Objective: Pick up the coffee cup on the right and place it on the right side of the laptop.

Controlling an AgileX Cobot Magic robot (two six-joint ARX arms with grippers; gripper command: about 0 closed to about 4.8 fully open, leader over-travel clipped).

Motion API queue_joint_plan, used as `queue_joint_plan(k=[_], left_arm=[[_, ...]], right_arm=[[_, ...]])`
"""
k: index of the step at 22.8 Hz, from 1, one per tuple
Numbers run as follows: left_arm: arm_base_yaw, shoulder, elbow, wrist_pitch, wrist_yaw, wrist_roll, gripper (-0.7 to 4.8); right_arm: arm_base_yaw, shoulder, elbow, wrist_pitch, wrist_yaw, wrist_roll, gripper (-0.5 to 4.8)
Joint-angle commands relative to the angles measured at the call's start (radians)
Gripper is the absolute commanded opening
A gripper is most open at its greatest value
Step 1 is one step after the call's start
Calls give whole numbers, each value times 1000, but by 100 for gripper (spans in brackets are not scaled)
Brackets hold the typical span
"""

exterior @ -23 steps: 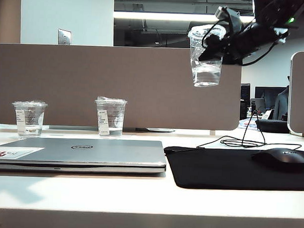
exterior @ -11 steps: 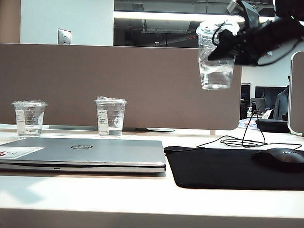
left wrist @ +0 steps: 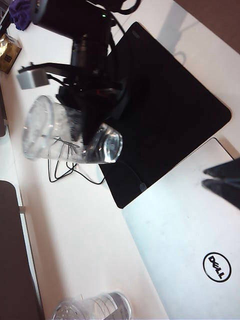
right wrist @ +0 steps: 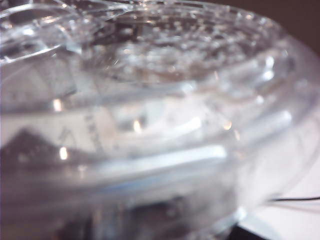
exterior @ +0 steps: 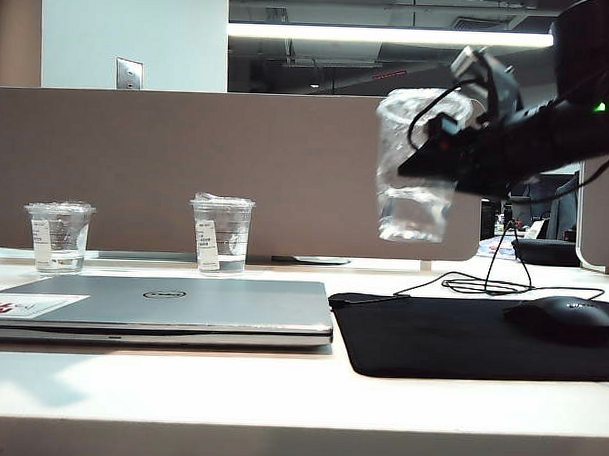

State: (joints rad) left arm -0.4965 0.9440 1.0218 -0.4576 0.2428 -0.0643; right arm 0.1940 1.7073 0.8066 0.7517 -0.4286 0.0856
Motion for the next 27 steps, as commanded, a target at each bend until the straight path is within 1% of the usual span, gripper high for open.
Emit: queue_joint_plan(k=[1,4,8,12,18,27], left_arm=[[-1,-2,5,9,5,4,-5],[-1,-2,5,9,5,4,-5],[-1,-2,5,9,5,4,-5],[-1,-2,5,9,5,4,-5],[-1,-2,5,9,5,4,-5],[-1,-2,5,9,5,4,-5]], right_arm=[[18,-15,-42,84,55,-10,231],[29,-15,-103,126,98,-12,231],[29,-15,-171,212,97,-12,231],[48,-15,-223,252,93,-12,231],[80,-14,-269,254,120,-63,232],[103,49,-280,278,142,-71,233]])
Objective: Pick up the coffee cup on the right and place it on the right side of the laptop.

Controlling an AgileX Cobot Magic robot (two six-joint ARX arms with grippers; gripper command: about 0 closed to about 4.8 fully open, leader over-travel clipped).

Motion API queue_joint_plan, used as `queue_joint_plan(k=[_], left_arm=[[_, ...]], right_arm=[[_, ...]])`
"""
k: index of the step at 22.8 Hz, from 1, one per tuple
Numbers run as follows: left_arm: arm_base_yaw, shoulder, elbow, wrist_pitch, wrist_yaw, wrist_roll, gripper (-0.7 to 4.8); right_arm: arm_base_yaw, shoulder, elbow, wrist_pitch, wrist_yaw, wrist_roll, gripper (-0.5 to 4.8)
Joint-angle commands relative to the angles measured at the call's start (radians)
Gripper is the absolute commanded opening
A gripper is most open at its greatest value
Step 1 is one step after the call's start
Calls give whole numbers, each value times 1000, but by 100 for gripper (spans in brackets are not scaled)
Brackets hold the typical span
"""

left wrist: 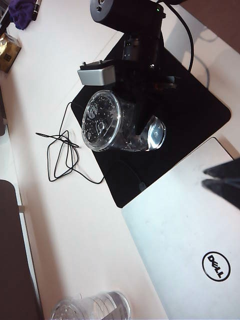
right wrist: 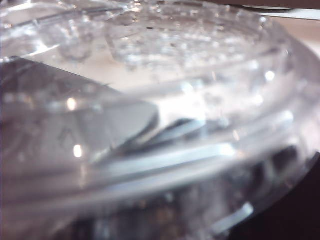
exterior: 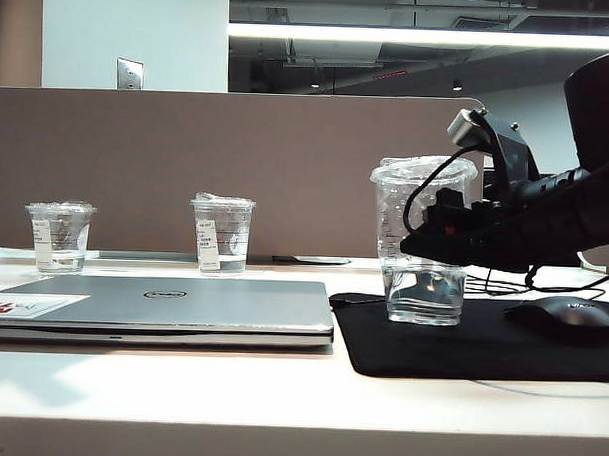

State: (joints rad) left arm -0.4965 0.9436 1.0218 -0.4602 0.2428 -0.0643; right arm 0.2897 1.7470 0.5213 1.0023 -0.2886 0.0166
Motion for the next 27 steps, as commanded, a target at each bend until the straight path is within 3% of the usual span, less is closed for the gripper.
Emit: queue_joint_plan(k=[1,7,8,9,11,20,27], left_arm=[[-1,-2,5,12,5,4,-5],[-1,-2,5,12,5,4,-5],[-1,-2,5,12,5,4,-5],[-1,-2,5,12,5,4,-5],[-1,-2,5,12,5,4,-5],[-1,-2,5,12,5,4,-5],[-1,-2,5,12,5,4,-5]], right_arm=[[8,16,6,23,-3,-2,233],[8,19,6,20,-2,-2,248],[8,19,6,20,-2,-2,288],[8,19,6,20,-2,-2,374],[8,19,5,20,-2,-2,473],[7,-26,-42,19,-5,-2,479],[5,-236,-195,-32,-1,-2,479]])
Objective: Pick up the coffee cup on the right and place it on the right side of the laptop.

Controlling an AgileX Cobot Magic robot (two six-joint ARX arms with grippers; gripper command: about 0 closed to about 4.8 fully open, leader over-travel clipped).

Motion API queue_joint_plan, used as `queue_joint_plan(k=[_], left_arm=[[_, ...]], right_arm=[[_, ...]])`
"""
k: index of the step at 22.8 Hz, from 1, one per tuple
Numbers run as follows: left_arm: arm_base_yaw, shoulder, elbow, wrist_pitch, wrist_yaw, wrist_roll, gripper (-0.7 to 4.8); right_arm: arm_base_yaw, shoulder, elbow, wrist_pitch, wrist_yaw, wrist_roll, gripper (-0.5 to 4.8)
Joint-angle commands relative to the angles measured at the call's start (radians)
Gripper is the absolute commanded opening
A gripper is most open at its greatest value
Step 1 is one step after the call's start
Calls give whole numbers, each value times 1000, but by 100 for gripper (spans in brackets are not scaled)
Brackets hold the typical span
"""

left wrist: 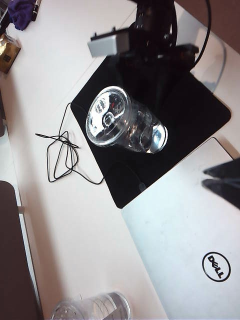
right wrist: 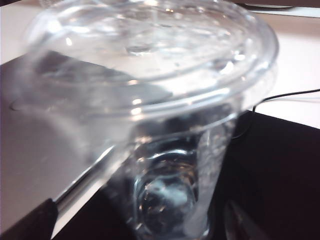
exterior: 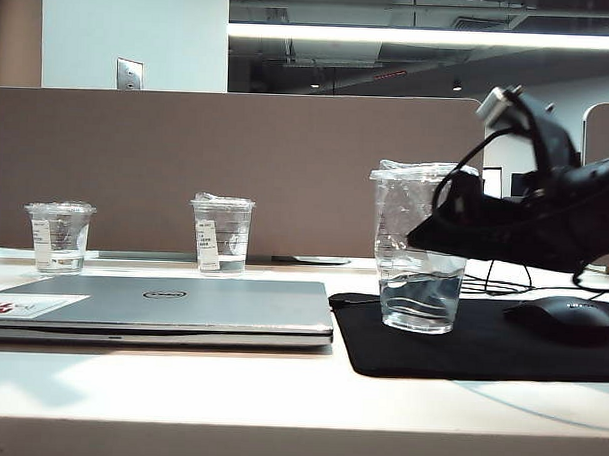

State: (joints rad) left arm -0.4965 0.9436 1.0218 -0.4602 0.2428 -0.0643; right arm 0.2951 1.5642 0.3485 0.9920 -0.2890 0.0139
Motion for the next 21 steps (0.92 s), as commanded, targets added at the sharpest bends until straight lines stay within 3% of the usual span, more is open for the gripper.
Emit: queue_joint_plan(k=[1,3,4,5,7,10,16,18,21], left_arm=[[-1,-2,5,12,5,4,-5],[-1,-2,5,12,5,4,-5],[-1,-2,5,12,5,4,-5],[-1,-2,5,12,5,4,-5],[-1,-2,5,12,5,4,-5],[-1,-2,5,12,5,4,-5],[-1,-2,5,12,5,4,-5],[-1,-2,5,12,5,4,-5],[-1,-2,5,12,5,4,-5]], right_arm=[[0,-77,-32,-41,-1,1,479],[0,-175,-51,-138,-1,13,479],[0,-240,-52,-212,-2,13,429],[0,-312,-52,-288,-1,12,265],[0,-408,-52,-379,0,10,-3],[0,-598,-51,-552,29,4,-7],[0,-985,-53,-911,232,-53,-7],[-1,-1080,-59,-971,306,-52,-7],[-5,-1182,-104,-964,324,-53,-7]])
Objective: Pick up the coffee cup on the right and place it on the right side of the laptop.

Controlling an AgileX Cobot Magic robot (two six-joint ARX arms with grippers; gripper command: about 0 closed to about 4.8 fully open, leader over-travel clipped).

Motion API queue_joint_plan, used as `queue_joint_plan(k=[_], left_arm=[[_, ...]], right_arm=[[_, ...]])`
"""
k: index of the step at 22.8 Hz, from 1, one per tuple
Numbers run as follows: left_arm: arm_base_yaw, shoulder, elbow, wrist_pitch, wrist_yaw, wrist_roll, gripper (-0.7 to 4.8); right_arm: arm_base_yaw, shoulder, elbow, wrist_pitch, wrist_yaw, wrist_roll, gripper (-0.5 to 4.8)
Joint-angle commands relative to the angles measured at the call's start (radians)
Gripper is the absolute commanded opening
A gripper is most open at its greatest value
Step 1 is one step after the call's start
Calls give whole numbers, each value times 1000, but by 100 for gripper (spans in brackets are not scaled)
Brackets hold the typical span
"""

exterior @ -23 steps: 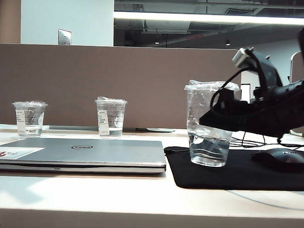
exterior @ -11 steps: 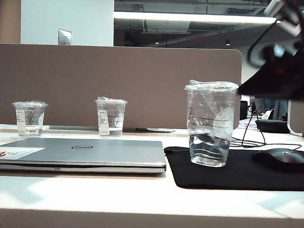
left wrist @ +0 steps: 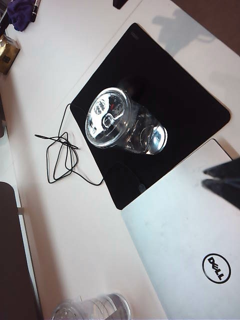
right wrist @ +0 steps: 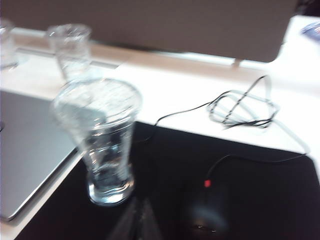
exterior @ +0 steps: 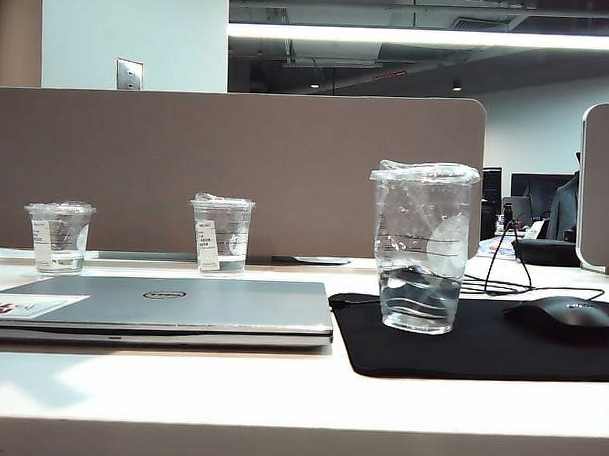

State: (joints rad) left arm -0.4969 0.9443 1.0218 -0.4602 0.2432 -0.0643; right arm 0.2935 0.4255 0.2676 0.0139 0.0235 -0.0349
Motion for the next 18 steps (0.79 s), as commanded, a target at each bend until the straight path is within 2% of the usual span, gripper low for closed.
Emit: queue_joint_plan(k=[1,5,12,18], left_arm=[[0,-3,5,12,5,4,-5],[0,-3,5,12,5,4,-5],[0,-3,5,12,5,4,-5],[0,-3,4,11,5,4,-5]], right_arm=[[-15,-93,-58,13,11,-3,-7],[-53,-200,-130,12,11,-3,-7],[-180,-429,-224,-20,5,-3,-7],[-201,-426,-238,-10,0,2,-7]])
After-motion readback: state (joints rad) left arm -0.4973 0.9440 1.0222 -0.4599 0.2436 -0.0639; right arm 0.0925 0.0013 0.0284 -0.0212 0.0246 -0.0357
